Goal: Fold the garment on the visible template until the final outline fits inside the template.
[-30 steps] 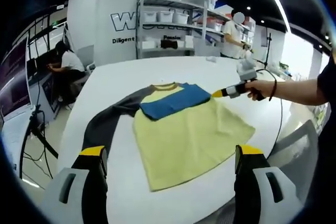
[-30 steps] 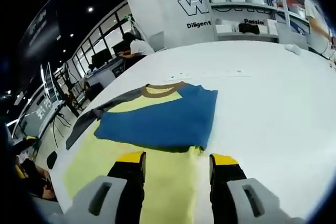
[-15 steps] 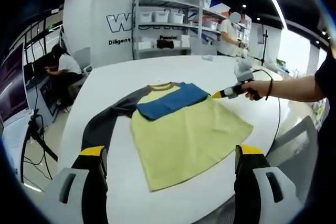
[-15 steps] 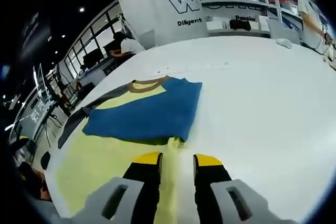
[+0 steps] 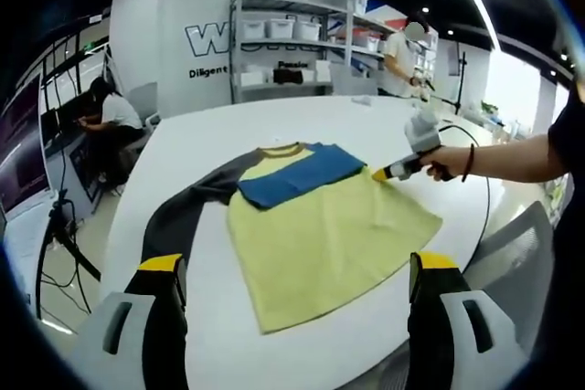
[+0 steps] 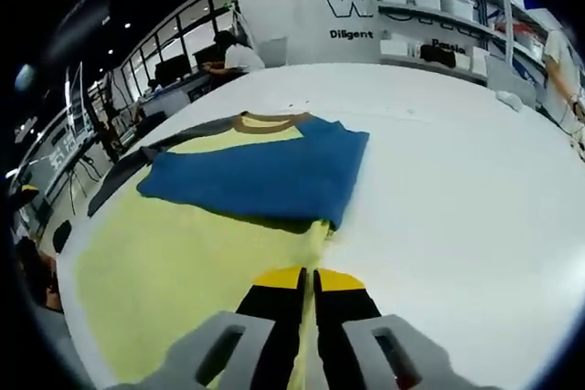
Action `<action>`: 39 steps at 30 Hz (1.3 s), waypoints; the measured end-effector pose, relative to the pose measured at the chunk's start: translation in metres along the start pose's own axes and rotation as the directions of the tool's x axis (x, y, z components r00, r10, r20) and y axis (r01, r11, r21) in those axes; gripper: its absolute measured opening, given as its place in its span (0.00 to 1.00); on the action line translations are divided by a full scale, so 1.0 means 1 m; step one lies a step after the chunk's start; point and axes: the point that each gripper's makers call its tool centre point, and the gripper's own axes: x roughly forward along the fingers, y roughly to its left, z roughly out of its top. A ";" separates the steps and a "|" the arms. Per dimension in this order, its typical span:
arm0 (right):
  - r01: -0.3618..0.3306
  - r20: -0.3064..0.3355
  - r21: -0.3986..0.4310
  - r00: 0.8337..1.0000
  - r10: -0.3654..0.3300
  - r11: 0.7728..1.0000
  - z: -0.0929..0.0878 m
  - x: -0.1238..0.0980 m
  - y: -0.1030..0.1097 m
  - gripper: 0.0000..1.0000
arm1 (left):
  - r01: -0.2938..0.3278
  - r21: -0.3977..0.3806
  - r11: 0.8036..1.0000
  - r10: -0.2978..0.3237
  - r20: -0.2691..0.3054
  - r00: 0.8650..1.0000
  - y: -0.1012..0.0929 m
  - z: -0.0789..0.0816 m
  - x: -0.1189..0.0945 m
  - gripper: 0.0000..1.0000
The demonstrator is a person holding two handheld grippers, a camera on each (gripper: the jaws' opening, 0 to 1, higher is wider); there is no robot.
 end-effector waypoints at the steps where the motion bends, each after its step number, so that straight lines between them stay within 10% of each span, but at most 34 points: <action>1: -0.001 -0.001 -0.004 1.000 0.001 1.000 -0.001 0.000 0.000 0.00 | 0.000 0.000 1.000 0.000 0.001 1.000 0.000 0.000 0.000 0.99; 9: 0.085 -0.045 -0.243 0.994 -0.098 0.966 -0.015 0.004 -0.006 0.00 | -0.010 0.001 1.000 0.010 -0.011 1.000 0.002 -0.003 -0.001 0.99; 36: 0.289 -0.075 -0.170 0.950 -0.304 0.942 -0.027 -0.038 -0.088 0.00 | -0.046 -0.043 0.998 0.044 -0.048 0.998 0.012 -0.016 0.004 0.99; 39: 0.264 -0.073 -0.059 0.961 -0.268 0.963 -0.031 -0.044 -0.089 0.00 | -0.041 -0.042 0.998 0.038 -0.054 0.998 0.011 -0.017 0.006 0.99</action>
